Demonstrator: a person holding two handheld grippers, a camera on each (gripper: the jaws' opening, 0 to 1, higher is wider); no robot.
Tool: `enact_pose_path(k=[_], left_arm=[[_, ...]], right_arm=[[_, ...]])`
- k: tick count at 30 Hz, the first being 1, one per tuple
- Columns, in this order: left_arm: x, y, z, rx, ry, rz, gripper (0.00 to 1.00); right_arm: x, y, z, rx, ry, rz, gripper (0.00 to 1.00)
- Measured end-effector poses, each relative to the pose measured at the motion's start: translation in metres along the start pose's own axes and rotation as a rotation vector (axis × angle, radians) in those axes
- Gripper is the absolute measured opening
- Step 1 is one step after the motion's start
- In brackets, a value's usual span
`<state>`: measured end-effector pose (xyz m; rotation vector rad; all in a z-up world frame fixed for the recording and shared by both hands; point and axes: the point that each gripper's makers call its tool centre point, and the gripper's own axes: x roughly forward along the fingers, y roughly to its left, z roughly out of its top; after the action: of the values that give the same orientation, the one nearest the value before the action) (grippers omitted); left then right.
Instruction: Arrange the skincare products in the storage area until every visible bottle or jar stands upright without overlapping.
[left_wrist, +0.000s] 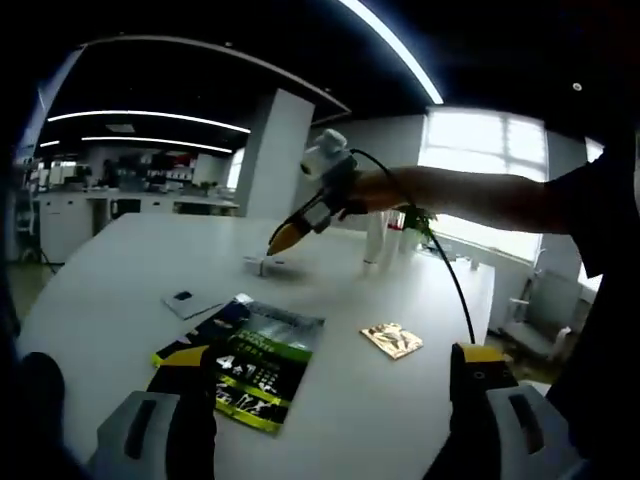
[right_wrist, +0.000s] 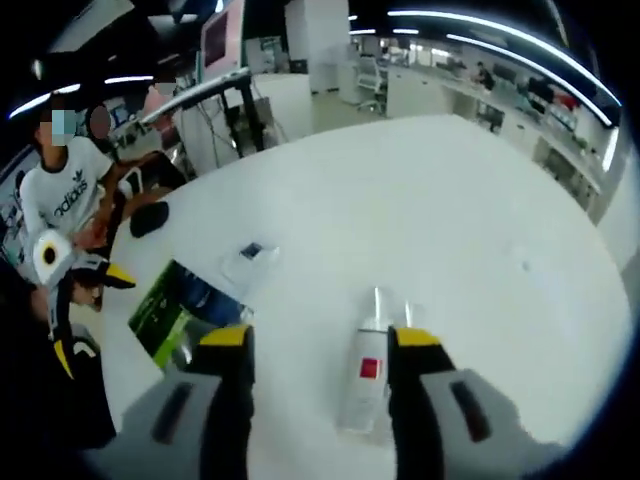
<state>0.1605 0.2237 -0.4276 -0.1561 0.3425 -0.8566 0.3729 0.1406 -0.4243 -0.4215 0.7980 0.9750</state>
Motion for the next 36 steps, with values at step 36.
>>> enact_pose_path(k=[36], left_arm=[[-0.011,0.011,0.000,-0.005,-0.008,0.006,0.99]], right_arm=[[0.039,-0.030,-0.006,0.006,0.150,-0.041,0.43]])
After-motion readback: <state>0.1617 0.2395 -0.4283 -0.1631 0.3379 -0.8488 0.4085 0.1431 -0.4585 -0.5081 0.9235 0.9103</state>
